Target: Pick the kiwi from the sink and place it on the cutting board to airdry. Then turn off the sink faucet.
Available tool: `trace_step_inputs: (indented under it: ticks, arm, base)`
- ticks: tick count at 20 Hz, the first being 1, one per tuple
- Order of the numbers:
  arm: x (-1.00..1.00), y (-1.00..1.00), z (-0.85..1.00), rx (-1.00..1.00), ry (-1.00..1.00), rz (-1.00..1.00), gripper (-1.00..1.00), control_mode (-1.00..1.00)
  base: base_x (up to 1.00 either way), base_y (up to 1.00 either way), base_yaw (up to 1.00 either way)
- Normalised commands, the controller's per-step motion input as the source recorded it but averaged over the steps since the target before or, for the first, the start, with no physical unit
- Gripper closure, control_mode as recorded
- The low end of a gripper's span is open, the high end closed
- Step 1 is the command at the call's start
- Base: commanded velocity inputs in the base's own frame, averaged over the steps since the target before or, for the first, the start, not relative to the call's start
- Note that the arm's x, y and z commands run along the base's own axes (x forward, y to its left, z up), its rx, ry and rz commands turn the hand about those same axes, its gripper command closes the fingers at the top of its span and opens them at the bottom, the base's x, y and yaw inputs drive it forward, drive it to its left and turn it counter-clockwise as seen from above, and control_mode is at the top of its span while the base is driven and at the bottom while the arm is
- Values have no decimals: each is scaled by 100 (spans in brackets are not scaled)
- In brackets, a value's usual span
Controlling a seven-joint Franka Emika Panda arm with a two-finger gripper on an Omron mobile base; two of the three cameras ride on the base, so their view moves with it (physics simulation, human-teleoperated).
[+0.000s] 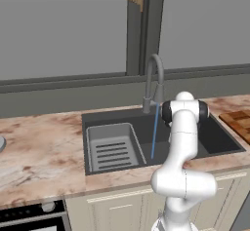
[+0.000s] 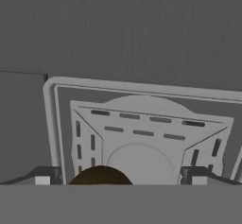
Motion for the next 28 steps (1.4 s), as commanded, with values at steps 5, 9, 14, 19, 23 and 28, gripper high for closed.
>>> trace_step_inputs:
  ticks: [5,9,14,19,23,28]
  arm:
    - [-13,0,-14,1,6,0,-100,-100]
    - [-11,0,-14,0,7,0,-100,-100]
    - [-15,3,-15,0,8,0,100,-100]
    - [-24,1,-10,2,9,0,100,-100]
    - [-21,-1,1,6,6,0,100,-100]
    - [-11,-15,30,1,0,0,100,-100]
  base:
    - [0,0,0]
    - [0,0,0]
    - [0,0,0]
    - [0,0,0]
    - [0,0,0]
    - [0,0,0]
